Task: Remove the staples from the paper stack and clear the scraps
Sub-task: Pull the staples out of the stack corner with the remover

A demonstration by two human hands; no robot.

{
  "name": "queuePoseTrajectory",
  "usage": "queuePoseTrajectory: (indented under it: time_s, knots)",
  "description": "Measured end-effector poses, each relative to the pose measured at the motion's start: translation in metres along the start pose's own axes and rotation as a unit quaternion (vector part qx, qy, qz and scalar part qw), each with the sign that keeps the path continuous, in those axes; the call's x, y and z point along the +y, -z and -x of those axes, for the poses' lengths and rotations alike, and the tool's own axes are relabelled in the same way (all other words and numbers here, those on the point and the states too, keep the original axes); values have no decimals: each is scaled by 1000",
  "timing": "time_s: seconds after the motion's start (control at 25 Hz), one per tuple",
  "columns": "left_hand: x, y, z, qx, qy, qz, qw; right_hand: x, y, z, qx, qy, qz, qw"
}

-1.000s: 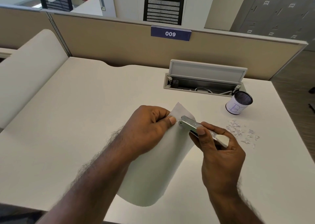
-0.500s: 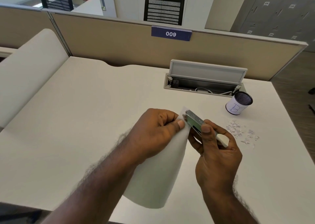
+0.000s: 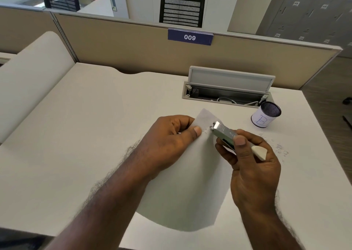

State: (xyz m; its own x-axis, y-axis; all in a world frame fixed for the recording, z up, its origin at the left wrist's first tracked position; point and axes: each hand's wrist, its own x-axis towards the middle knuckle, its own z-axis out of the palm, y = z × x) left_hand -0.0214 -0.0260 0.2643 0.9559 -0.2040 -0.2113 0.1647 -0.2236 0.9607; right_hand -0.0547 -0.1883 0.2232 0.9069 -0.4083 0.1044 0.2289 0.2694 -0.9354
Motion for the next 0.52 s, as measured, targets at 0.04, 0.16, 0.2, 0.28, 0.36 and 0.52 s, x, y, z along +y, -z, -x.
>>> queuePoseTrajectory:
  time_s: [0.04,0.16,0.2,0.28,0.36,0.52]
  knots:
    - [0,1,-1,2,-4,-2,1000,-1,1,0,-8,6,12,1000]
    - [-1,3,-1,6,-8,-2,1000,-4,3,1,-33,19,38,999]
    - [0,3,-1,9,-9,-8,1000,-4,3,2,-39,23,49,998]
    - [1,2,0,11,-14,-25,1000,-4,3,3,-44,26,74,996]
    - [1,1,0,12,-15,-36,999,-4,3,4,-52,29,89,994]
    - [-2,13,-3,50,11,-38,998,-8,6,-14,-46,-7,-22,999]
